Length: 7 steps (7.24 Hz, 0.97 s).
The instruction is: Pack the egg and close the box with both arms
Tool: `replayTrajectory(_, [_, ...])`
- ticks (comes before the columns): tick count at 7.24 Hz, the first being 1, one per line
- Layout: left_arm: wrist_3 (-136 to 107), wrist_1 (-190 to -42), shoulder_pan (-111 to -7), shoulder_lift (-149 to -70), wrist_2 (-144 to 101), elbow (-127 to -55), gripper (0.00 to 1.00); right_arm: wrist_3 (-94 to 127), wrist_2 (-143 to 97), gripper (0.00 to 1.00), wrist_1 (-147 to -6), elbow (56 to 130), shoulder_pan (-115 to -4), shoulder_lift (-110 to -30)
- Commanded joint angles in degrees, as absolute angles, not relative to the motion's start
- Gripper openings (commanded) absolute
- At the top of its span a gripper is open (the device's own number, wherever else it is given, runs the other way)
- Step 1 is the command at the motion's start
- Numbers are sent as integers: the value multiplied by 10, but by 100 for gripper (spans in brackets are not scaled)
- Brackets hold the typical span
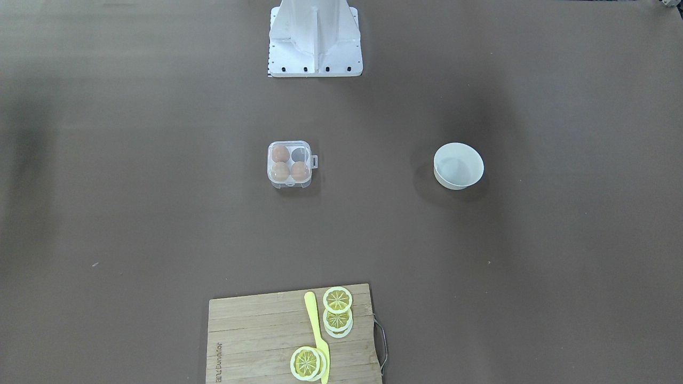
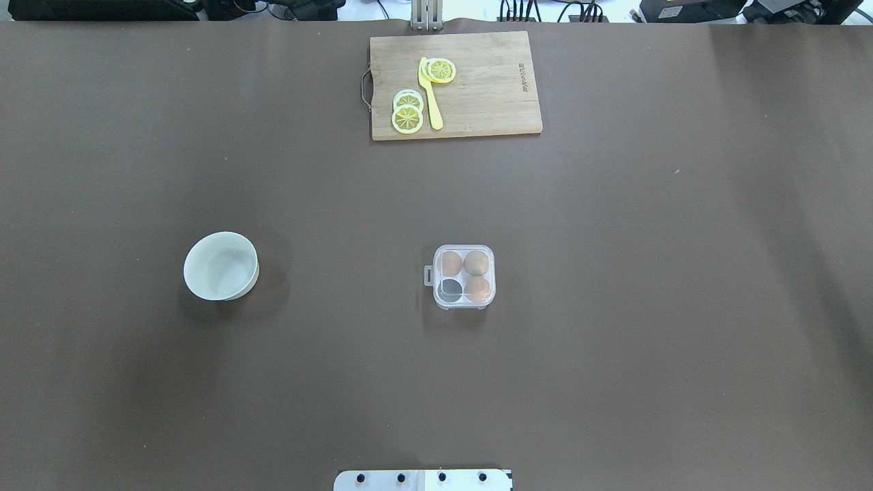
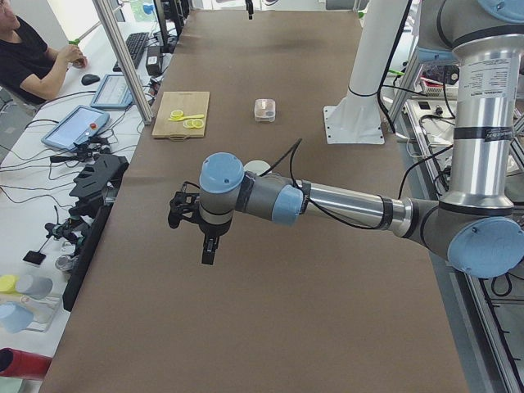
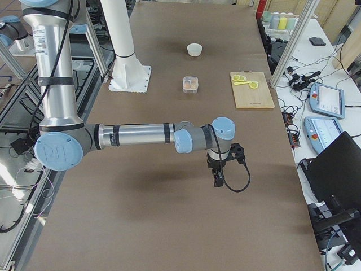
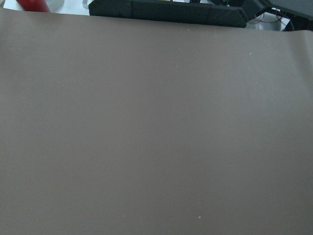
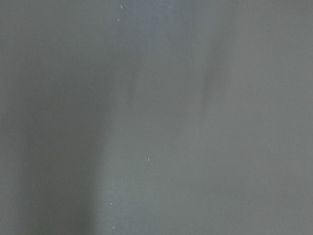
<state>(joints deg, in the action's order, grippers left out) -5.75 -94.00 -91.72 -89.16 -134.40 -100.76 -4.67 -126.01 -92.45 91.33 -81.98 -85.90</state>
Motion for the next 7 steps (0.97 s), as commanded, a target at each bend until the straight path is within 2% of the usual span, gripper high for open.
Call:
replayTrajectory(1, [-40, -903, -916, -894, -1332, -1017, 98, -160, -1266, 100, -1067, 927, -877, -849])
replayTrajectory(4, [-37, -904, -916, -892, -1343, -1018, 98, -151, -1327, 100, -1070, 968, -915, -883])
replayTrajectory(7, [-36, -915, -915, -874, -1344, -1010, 98, -147, -1329, 100, -1071, 975, -921, -889])
